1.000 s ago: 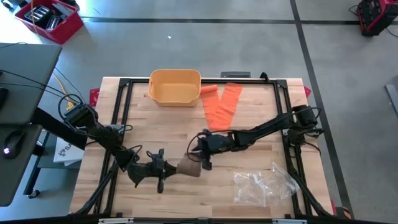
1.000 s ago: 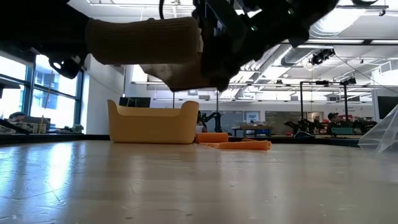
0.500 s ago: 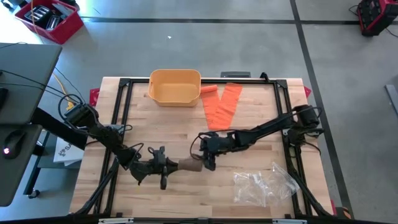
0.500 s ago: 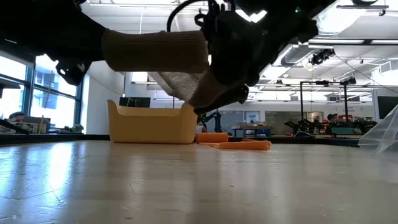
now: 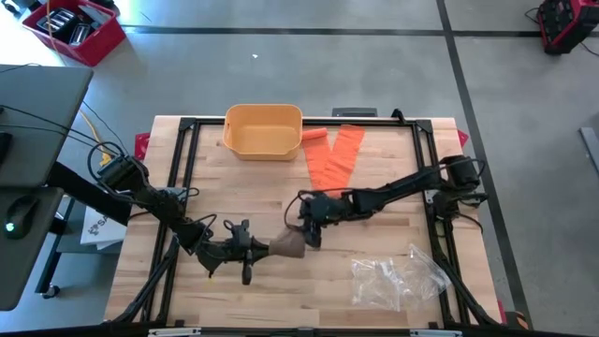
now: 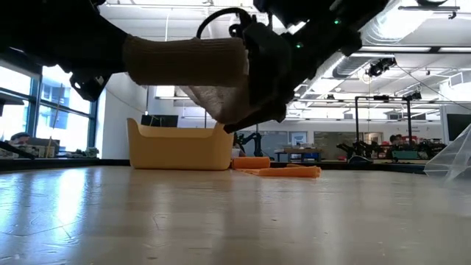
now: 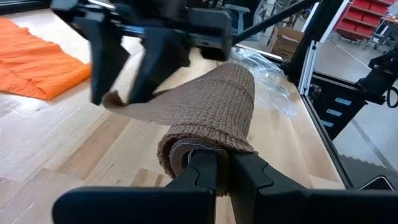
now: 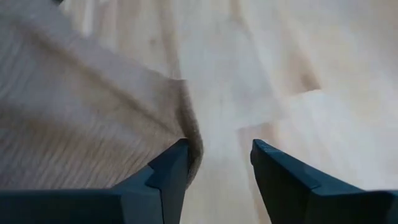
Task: Roll bandage
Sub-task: Roll the brown bandage
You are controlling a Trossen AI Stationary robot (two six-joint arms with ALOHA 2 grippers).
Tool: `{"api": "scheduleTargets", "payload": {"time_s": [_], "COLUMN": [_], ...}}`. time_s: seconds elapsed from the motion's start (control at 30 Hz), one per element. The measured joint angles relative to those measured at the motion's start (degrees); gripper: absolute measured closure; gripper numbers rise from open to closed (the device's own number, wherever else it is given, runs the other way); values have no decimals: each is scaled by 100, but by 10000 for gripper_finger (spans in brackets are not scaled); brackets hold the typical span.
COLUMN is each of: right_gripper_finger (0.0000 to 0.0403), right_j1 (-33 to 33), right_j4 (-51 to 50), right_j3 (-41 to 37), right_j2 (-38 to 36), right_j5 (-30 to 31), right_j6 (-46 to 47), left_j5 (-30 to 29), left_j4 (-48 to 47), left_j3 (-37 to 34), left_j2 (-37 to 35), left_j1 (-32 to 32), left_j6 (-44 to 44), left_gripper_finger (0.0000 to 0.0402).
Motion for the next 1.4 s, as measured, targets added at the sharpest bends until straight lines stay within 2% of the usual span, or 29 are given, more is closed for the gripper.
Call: {"api": "scheduleTargets", "payload": {"time_s": [0.2, 0.33, 0.43, 0.63, 0.93, 1.13, 1.3, 1.4], "right_gripper_finger": [186, 165, 163, 162, 162, 161, 149, 141], "right_j1": [-279, -354, -372, -386, -453, -619, -756, -909], "right_j4": [147, 132, 135, 237, 518, 446, 472, 535], "right_j3": [2, 2, 2, 2, 2, 2, 2, 2], "right_j2": [1, 1, 1, -67, -87, -87, -87, -87], "right_j5": [-517, -555, -530, 100, -43, -934, -1208, -1817], "right_j6": [4, 72, 70, 81, -186, 77, 241, 427], "left_j5": [53, 66, 70, 65, 74, 96, 105, 106], "left_j4": [10, 9, 10, 7, 3, -8, -25, -28], "left_j3": [0, 0, 0, 0, -2, -2, -2, -2], "left_j2": [0, 0, 0, 0, 0, 0, 0, 0], "left_j1": [0, 0, -3, 0, -3, -5, -5, -5], "left_j6": [38, 38, 38, 38, 40, 42, 40, 42], "left_gripper_finger": [391, 391, 391, 391, 391, 391, 391, 391]}}
